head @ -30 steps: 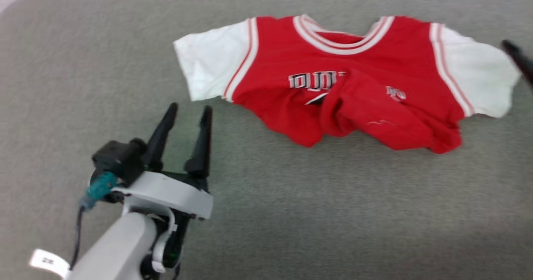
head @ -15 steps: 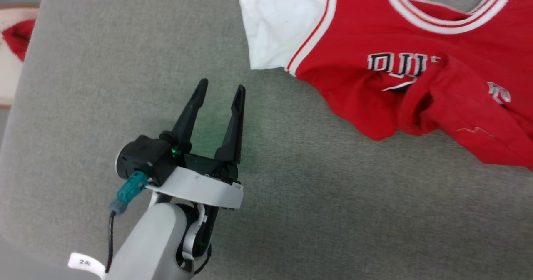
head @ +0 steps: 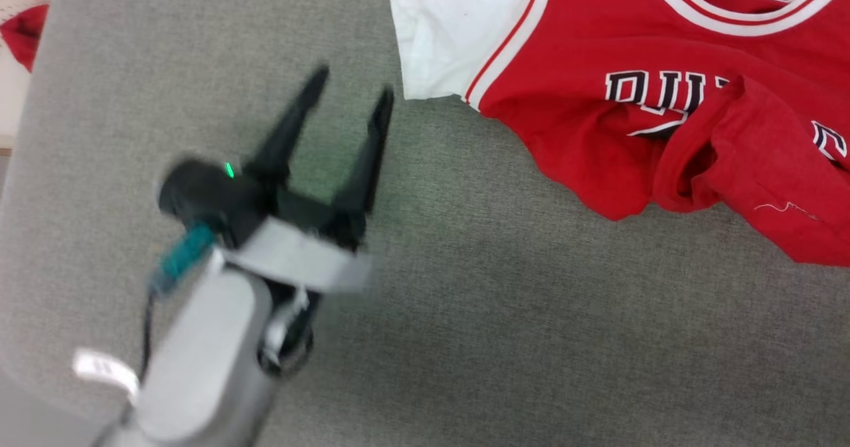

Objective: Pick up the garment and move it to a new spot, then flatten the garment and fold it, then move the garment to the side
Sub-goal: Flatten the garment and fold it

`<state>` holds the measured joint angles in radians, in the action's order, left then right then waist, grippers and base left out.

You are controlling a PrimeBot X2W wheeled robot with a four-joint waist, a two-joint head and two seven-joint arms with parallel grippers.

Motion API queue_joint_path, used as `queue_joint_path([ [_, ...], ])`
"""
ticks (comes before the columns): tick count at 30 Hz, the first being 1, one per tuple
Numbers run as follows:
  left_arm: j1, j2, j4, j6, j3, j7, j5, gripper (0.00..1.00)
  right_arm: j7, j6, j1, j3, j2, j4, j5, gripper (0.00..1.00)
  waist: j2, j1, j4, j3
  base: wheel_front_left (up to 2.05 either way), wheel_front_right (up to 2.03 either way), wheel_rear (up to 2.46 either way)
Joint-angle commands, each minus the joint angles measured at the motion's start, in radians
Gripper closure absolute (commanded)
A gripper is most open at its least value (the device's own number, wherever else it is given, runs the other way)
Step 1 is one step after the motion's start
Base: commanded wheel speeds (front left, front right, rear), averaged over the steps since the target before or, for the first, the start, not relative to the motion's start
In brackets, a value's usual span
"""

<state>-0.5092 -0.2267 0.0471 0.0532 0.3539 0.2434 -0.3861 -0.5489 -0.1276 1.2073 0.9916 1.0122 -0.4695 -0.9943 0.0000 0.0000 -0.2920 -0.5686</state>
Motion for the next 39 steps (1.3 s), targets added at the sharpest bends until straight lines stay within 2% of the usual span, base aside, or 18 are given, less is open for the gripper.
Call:
queue_joint_path([
  [1, -0.066, -0.013, 0.001, 0.016, 0.0, -0.02, 0.001, 0.0, -0.007, -0.004, -0.055, 0.07, -0.031, -0.031, -0.003, 1.0, 0.0, 0.0, 0.013, -0.012, 0.0, 0.0, 0.0],
  [5, -0.235, -0.069, 0.043, 0.061, 0.023, -0.102, -0.025, 0.0, 0.019, -0.002, -0.004, 0.097, -0.06, -0.031, -0.006, 1.0, 0.0, 0.0, 0.042, -0.036, 0.0, 0.0, 0.0],
  [9, -0.424, -0.123, 0.176, 0.077, 0.081, -0.225, -0.072, 0.0, 0.044, -0.002, 0.045, 0.123, -0.088, -0.033, -0.015, 1.0, 0.0, 0.0, 0.072, -0.065, 0.0, 0.0, 0.0],
  [18, -0.804, -0.191, 0.463, 0.077, 0.411, -0.486, -0.343, 0.0, 0.077, -0.001, 0.112, 0.214, -0.107, -0.017, -0.038, 1.0, 0.0, 0.0, 0.124, -0.141, 0.0, 0.0, 0.0],
  [24, -0.929, -0.19, 0.604, 0.078, 0.562, -0.622, -0.507, 0.0, 0.091, -0.001, 0.129, 0.275, -0.121, -0.008, -0.051, 1.0, 0.0, 0.0, 0.148, -0.157, 0.0, 0.0, 0.0],
  [27, -0.955, -0.198, 0.629, 0.078, 0.61, -0.689, -0.587, 0.0, 0.097, -0.001, 0.136, 0.293, -0.124, -0.01, -0.059, 1.0, 0.0, 0.0, 0.152, -0.158, 0.0, 0.0, 0.0],
  [34, -1.006, -0.224, 0.635, 0.078, 0.728, -0.771, -0.679, 0.0, 0.106, -0.001, 0.164, 0.316, -0.134, -0.006, -0.079, 1.0, 0.0, 0.0, 0.156, -0.168, 0.0, 0.0, 0.0],
  [35, -1.011, -0.224, 0.634, 0.078, 0.742, -0.778, -0.691, 0.06, 0.105, -0.001, 0.166, 0.318, -0.134, -0.004, -0.079, 1.0, 0.0, 0.0, 0.157, -0.169, 0.0, 0.0, 0.0],
  [36, -1.017, -0.224, 0.631, 0.078, 0.758, -0.783, -0.7, 0.35, 0.107, -0.001, 0.168, 0.321, -0.135, -0.004, -0.08, 1.0, 0.0, 0.0, 0.159, -0.17, 0.0, 0.0, 0.0],
  [37, -1.018, -0.223, 0.633, 0.078, 0.772, -0.79, -0.712, 0.9, 0.109, -0.001, 0.171, 0.323, -0.136, -0.005, -0.08, 1.0, 0.0, 0.0, 0.16, -0.171, 0.0, 0.0, 0.0],
  [38, -1.021, -0.225, 0.635, 0.078, 0.784, -0.784, -0.716, 1.0, 0.112, -0.001, 0.173, 0.325, -0.138, -0.006, -0.08, 1.0, 0.0, 0.0, 0.161, -0.172, 0.0, 0.0, 0.0],
  [39, -1.022, -0.224, 0.639, 0.078, 0.793, -0.782, -0.728, 1.0, 0.121, -0.001, 0.176, 0.327, -0.141, -0.006, -0.08, 1.0, 0.0, 0.0, 0.163, -0.171, 0.0, 0.0, 0.0],
])
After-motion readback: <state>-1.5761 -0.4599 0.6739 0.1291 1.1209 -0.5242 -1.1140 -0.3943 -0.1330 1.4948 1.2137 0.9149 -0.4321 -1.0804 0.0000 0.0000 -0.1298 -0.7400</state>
